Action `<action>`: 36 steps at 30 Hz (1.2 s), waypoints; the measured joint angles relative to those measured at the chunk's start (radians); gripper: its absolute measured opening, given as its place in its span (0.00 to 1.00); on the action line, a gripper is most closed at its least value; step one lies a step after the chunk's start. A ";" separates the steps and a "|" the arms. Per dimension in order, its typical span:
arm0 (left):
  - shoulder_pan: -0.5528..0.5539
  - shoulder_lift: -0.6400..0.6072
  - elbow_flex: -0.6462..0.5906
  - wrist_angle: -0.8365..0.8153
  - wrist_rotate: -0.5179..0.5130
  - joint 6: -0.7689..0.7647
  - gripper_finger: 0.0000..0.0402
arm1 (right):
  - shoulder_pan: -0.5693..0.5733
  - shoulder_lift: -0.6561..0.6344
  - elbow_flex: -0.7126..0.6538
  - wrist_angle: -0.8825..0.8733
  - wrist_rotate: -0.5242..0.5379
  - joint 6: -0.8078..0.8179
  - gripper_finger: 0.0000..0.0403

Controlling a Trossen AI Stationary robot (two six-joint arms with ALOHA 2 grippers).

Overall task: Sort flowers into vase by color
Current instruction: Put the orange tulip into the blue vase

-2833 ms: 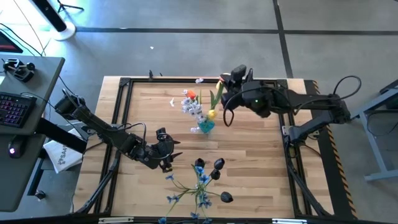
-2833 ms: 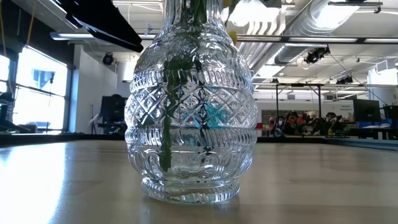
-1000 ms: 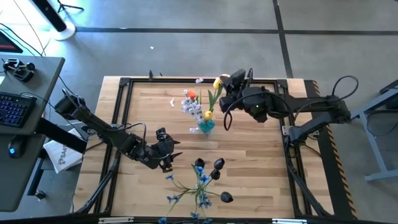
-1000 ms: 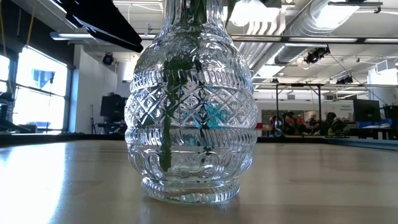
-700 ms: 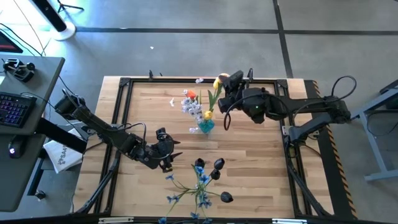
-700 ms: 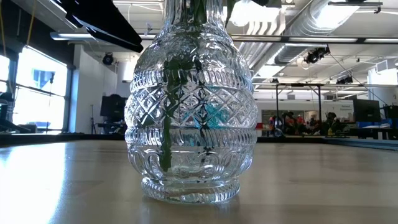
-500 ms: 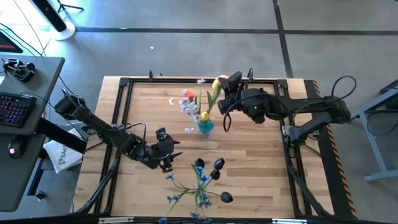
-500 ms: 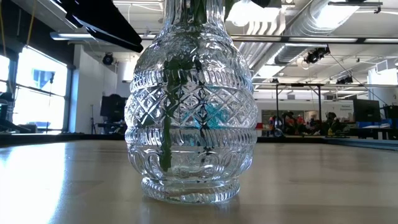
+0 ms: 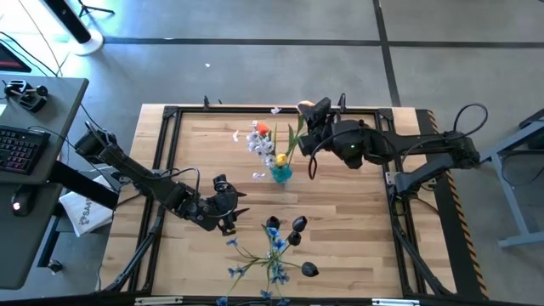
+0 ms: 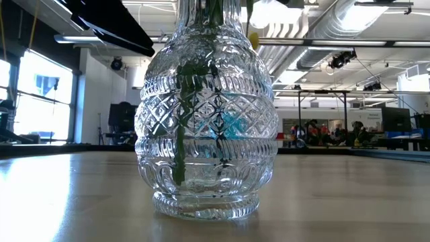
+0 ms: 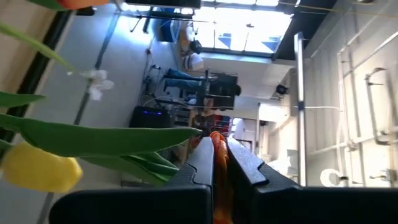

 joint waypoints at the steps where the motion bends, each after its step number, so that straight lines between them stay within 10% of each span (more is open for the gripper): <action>1: 0.000 0.000 0.000 0.000 0.000 0.000 0.49 | 0.002 -0.004 0.000 0.021 0.000 -0.017 0.02; 28: 0.000 0.000 0.000 0.000 0.000 -0.002 0.49 | 0.019 -0.021 0.000 -0.091 -0.030 0.112 0.02; 36: 0.000 0.000 0.000 0.000 0.000 -0.004 0.49 | -0.029 -0.020 0.000 -0.247 -0.185 0.330 0.03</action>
